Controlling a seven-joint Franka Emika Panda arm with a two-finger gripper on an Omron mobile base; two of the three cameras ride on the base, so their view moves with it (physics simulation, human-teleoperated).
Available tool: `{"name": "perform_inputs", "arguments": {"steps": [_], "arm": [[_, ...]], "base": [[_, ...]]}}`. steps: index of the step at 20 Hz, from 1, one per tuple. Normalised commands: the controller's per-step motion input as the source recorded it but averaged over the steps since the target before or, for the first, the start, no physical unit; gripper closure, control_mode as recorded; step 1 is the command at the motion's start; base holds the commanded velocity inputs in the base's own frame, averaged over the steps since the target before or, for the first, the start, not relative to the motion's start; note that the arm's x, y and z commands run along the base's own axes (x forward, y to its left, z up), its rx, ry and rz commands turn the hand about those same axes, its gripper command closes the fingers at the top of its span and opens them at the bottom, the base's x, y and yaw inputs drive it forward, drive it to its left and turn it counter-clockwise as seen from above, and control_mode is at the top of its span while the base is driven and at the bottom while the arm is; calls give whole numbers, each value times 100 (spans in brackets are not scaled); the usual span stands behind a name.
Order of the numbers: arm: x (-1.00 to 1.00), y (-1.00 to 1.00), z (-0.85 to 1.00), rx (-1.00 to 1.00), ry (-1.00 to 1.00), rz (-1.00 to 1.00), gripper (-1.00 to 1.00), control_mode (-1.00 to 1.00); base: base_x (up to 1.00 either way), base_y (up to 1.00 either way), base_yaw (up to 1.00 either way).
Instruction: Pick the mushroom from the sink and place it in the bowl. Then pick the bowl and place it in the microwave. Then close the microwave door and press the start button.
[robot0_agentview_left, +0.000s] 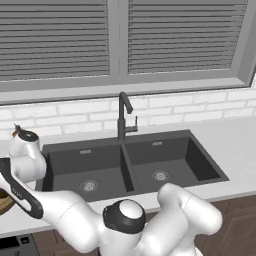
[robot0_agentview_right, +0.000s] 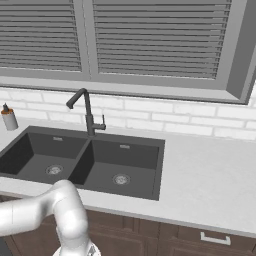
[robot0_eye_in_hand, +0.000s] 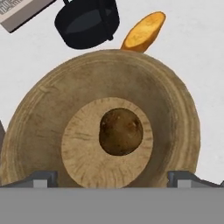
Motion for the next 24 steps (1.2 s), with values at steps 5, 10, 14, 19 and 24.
{"name": "perform_inputs", "arguments": {"steps": [5, 10, 14, 19, 24], "arm": [[0, -14, 1, 0, 6, -5, -100, -100], [1, -27, 1, 0, 5, -7, -100, -100], [15, -25, 0, 0, 9, -6, -100, -100], [25, -5, -6, 0, 10, -5, -100, -100], [27, 1, -17, 0, 12, -3, -100, -100]], "base": [[0, 0, 0], [0, 0, 0], [0, 0, 0], [0, 0, 0], [0, 0, 0]]}}
